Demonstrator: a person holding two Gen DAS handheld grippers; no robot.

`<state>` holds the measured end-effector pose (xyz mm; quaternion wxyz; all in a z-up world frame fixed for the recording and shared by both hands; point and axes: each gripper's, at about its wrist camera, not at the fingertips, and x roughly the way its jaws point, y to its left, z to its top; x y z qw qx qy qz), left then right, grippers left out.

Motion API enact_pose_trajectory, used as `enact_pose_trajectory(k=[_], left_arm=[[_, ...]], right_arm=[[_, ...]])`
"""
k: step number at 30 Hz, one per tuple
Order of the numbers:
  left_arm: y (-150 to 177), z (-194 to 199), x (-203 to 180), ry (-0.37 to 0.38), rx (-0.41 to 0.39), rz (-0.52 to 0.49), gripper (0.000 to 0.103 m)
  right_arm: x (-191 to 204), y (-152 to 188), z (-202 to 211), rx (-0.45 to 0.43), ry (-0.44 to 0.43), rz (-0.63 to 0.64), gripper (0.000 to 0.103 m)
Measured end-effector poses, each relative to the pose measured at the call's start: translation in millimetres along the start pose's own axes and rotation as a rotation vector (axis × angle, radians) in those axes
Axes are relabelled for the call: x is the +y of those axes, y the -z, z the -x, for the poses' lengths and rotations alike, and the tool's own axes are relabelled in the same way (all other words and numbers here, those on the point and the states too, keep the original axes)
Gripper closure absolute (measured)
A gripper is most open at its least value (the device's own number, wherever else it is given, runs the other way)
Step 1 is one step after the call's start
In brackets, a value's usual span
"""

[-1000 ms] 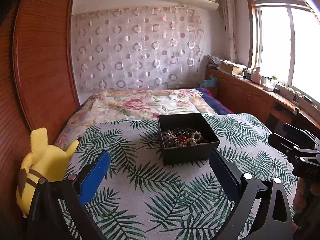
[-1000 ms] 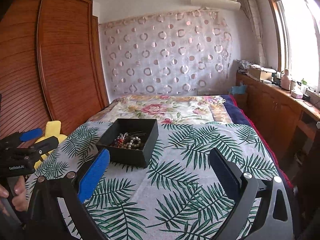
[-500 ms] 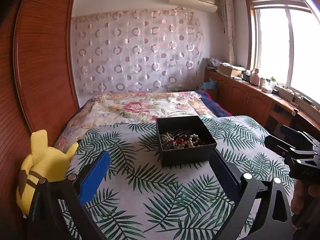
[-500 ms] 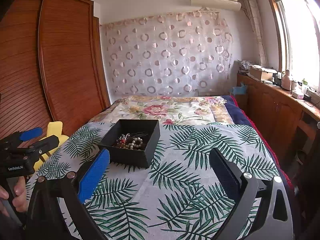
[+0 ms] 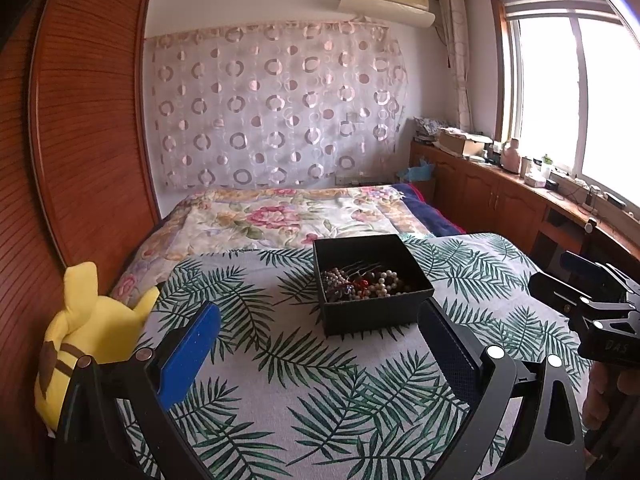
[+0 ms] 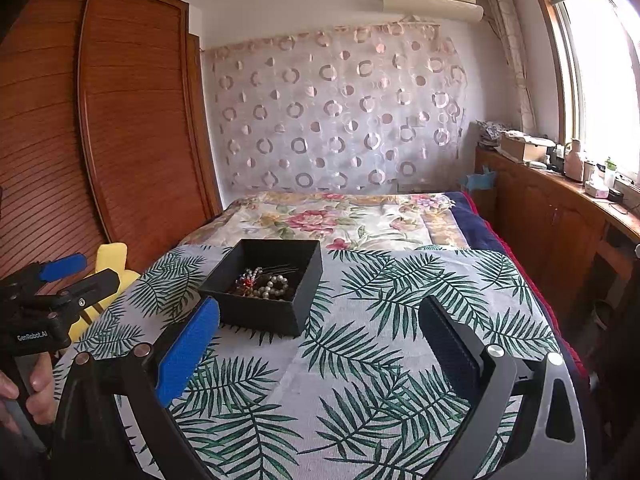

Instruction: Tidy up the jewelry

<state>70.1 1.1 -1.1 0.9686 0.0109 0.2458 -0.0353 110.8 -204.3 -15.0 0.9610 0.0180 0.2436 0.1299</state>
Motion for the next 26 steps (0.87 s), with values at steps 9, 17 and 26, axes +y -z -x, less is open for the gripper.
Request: enact_pose_trajectory(k=[9, 17, 26], left_arm=[[1.3, -0.3, 0.8, 0.000, -0.001, 0.002, 0.008], [0.7, 0.2, 1.2, 0.001, -0.001, 0.004, 0.008], [1.0, 0.5, 1.7, 0.001, -0.001, 0.005, 0.008]], right_arm=[[0.4, 0.5, -0.2, 0.000, 0.000, 0.001, 0.002], [0.8, 0.1, 0.3, 0.000, 0.000, 0.000, 0.003], [0.8, 0.0, 0.6, -0.002, 0.003, -0.001, 0.002]])
